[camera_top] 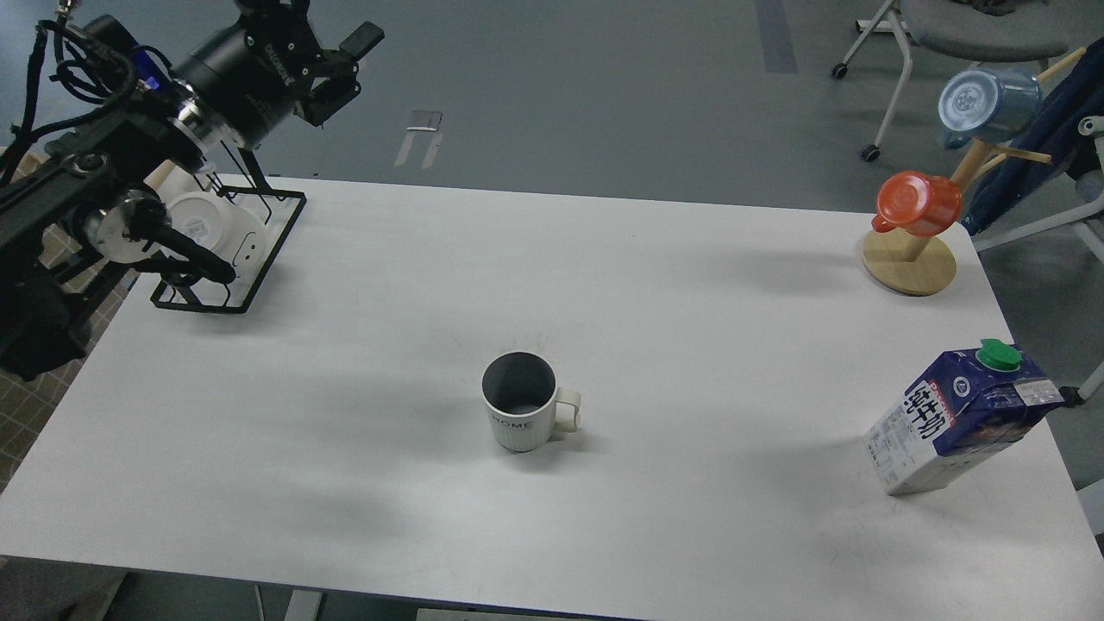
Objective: Place cup and milk with both arms
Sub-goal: 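Release the mug and raise the left gripper back to rest, then reach the right gripper to the milk carton and grasp it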
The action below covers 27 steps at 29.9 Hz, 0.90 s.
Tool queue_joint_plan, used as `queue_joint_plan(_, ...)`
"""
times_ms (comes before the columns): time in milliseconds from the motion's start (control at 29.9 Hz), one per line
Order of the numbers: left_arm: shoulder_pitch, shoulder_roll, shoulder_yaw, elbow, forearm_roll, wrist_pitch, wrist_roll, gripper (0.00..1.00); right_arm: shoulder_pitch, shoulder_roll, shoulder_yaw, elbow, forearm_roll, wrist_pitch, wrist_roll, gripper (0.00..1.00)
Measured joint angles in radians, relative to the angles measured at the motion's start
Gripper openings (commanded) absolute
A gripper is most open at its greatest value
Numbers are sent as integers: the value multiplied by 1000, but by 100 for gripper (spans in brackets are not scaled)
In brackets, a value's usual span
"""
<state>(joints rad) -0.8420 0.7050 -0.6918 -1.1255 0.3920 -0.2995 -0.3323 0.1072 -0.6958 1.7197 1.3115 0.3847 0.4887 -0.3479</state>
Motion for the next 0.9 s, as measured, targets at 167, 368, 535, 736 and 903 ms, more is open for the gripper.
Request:
queue_joint_plan(167, 28, -13, -35, 40, -185, 3, 6, 98, -261, 120, 144, 53, 66, 0, 2, 99)
queue_joint_plan(368, 61, -11, -38, 43, -203, 4, 13, 98, -496, 303, 290, 53, 70, 0, 7, 100)
queue_joint_plan(535, 63, -9, -28, 43, -203, 23, 14, 98, -698, 382, 317, 41, 69, 0, 3, 100)
queue_joint_plan(736, 62, -19, -26, 42, -202, 42, 14, 98, -771, 440, 245, 37, 68, 0, -9, 100)
queue_joint_plan(903, 62, -17, -25, 42, -202, 45, 14, 98, -741, 464, 165, 51, 71, 0, -38, 100)
